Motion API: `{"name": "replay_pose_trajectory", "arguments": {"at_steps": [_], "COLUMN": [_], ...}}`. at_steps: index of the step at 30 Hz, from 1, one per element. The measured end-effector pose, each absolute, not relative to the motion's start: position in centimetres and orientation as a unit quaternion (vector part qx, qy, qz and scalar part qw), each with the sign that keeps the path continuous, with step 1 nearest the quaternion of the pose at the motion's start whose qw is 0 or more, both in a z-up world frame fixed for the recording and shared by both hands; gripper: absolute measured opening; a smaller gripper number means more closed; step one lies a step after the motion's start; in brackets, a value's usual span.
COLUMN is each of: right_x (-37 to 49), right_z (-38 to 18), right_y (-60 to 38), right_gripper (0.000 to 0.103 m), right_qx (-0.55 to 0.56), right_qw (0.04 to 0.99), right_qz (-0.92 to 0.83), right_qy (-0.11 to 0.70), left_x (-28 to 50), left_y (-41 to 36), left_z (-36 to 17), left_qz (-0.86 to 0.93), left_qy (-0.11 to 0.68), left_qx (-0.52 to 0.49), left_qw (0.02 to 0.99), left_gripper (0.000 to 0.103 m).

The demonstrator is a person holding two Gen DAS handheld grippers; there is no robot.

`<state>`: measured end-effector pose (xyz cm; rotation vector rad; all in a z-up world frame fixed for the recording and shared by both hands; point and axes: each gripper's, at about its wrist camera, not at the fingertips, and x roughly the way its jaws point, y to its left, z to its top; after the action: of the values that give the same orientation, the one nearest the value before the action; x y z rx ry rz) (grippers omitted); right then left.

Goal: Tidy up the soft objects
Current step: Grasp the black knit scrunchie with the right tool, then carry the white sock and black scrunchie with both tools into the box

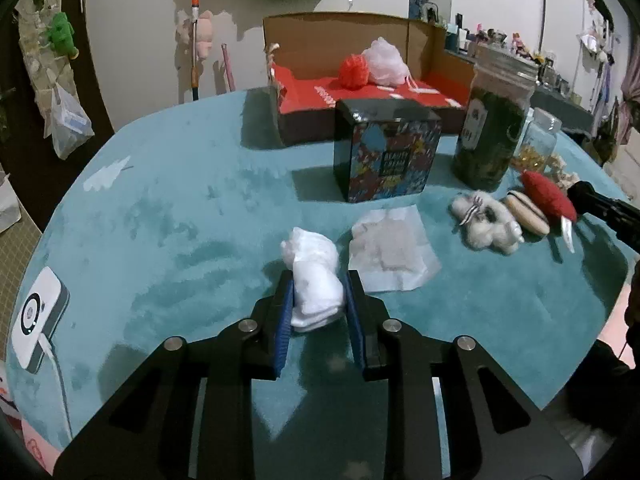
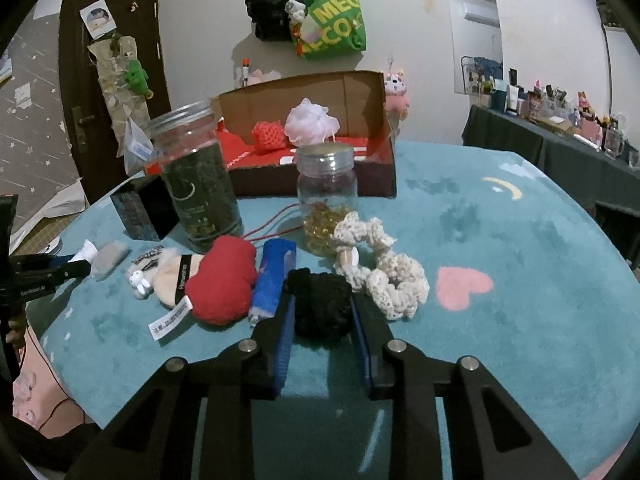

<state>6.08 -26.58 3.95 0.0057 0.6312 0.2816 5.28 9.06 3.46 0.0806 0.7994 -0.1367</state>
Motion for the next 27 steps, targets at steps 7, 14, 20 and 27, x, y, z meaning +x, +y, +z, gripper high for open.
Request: {"name": "replay_pose_trajectory", "arguments": {"at_steps": [7, 14, 20, 27], "right_x": [5.9, 5.7, 5.8, 7.7], "right_z": [4.5, 4.8, 5.4, 6.9], "right_y": [-26.5, -26.4, -27.4, -29.5], "right_gripper": [0.029, 0.029, 0.029, 0.029], "right_qx": [0.007, 0.003, 0.008, 0.0], "right_qw": [0.942, 0.943, 0.946, 0.949], "right_qz": [0.144, 0.146, 0.132, 0.106], "right_qy": [0.303, 0.299, 0.295, 0.296], "left_x": [4.6, 4.6, 5.1, 7.2], "left_y": [9.0, 7.8, 7.9, 8.7], "left_z": [5.1, 5.8, 5.8, 6.3], "left_qz": [-0.068, -0.087, -0.078, -0.073], "left_qy": [0.368, 0.359, 0.366, 0.372], "left_qx": [0.042, 0.043, 0.04, 0.041], "left_qw": [0.927, 0.928, 0.927, 0.925], "left_gripper": [0.023, 0.023, 0.023, 0.023]}}
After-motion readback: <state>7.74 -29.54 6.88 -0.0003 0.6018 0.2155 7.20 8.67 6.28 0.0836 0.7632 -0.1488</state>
